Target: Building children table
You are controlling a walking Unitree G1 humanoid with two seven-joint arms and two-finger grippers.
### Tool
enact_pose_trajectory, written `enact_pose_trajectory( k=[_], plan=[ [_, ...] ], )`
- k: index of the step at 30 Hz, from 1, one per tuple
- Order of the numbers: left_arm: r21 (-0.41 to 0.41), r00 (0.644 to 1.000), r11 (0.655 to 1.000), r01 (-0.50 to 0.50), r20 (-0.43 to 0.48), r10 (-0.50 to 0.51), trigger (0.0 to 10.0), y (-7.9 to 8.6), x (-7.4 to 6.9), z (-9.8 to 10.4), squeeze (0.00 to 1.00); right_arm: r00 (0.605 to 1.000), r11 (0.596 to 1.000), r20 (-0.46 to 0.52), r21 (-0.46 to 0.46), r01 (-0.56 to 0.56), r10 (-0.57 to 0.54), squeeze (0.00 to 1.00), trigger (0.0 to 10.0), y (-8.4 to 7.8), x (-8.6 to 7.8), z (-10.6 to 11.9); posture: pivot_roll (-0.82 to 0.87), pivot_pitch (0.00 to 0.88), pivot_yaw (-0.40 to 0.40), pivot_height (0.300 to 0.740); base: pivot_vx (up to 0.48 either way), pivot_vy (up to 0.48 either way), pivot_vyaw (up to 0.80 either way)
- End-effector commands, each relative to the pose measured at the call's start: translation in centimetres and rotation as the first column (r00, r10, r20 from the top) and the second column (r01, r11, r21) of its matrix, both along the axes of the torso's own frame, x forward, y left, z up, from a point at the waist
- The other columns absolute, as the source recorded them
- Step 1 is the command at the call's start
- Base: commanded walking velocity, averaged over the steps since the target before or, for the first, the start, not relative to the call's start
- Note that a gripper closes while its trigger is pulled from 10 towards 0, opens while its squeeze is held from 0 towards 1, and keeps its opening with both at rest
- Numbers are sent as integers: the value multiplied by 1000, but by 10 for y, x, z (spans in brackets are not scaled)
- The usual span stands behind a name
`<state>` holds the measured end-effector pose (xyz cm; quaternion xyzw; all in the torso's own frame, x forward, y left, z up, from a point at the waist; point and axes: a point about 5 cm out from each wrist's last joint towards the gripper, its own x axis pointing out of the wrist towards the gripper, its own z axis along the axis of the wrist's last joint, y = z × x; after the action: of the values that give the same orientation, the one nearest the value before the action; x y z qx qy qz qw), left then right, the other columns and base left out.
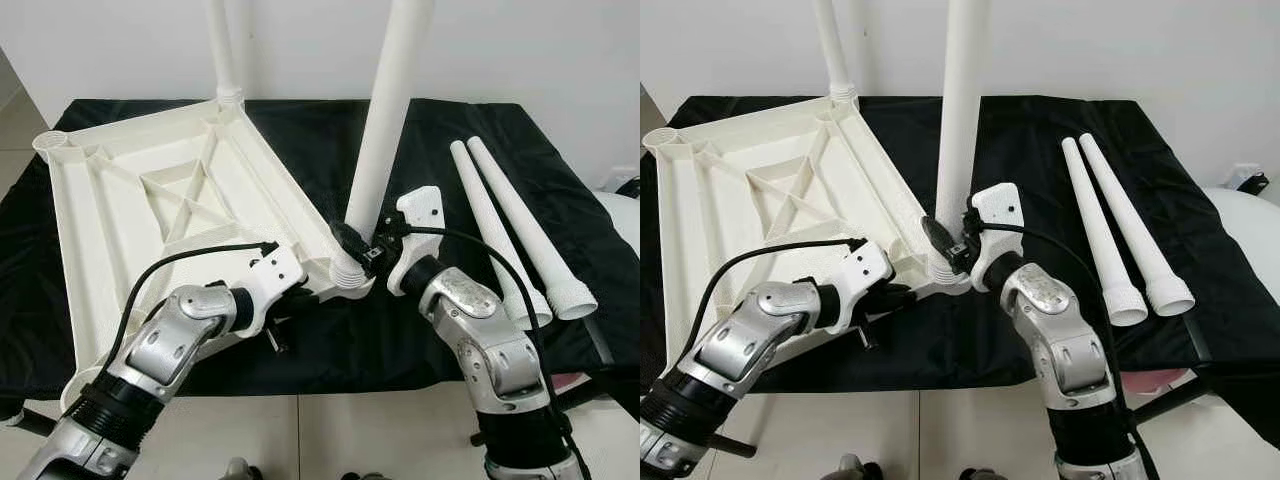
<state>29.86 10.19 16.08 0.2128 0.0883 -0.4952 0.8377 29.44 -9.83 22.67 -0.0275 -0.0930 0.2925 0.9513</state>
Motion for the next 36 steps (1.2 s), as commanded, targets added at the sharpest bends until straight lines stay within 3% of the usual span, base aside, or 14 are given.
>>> enact_pose_trajectory(
  k=[1, 2, 3, 7, 8, 10, 11, 21, 36],
  plan=[
    [-24, 1000, 1000, -15, -7, 15, 4980, 7, -2, -4, 0, 1000, 1000, 18, 9, 7, -7, 0, 10000, -2, 1, 3, 16, 143, -17, 740, 0, 0, 0],
    [-15, 1000, 1000, -18, -4, 18, 10000, 9, -2, -5, 0, 1000, 1000, 21, 10, 7, -7, 0, 10000, -2, 1, 3, 17, 143, -18, 740, 0, 0, 0],
    [-22, 1000, 1000, -15, 0, 15, 10000, 10, -4, -3, 561, 1000, 1000, 23, 12, 7, -7, 0, 10000, -2, 1, 4, 18, 144, -21, 740, 0, 0, 0],
    [-31, 1000, 999, -12, 3, 12, 10000, 10, -5, -2, 561, 1000, 1000, 24, 12, 7, -7, 0, 10000, -3, 2, 4, 19, 143, -21, 740, 0, 0, 0],
    [-86, 1000, 996, 1, 0, -1, 10000, 5, -5, 4, 1000, 1000, 1000, 29, 16, 4, -4, 0, 10000, -3, 2, 6, 18, 143, -25, 740, 0, 0, 0],
    [-103, 1000, 995, 2, 1, -2, 10000, 2, -5, 6, 1000, 1000, 1000, 30, 17, 3, -3, 0, 10000, -3, 2, 6, 18, 143, -25, 740, 0, 0, 0],
    [-120, 1000, 993, 4, 3, -3, 10000, -1, -3, 8, 0, 999, 1000, 33, 19, 0, -1, 0, 10000, -2, 2, 7, 16, 143, -25, 740, 0, 0, 0],
    [-112, 1000, 993, -25, 7, 26, 10000, -16, 11, 6, 0, 999, 1000, 40, 21, -6, 5, 0, 10000, -1, 2, 8, 6, 138, -20, 740, 0, 0, 0],
    [-64, 996, 998, -20, -83, 15, 10000, -6, 0, -18, 0, 999, 1000, 42, 15, 7, -8, 0, 10000, -5, 2, 7, 4, 135, -20, 740, 0, 0, 0]
  ],
)
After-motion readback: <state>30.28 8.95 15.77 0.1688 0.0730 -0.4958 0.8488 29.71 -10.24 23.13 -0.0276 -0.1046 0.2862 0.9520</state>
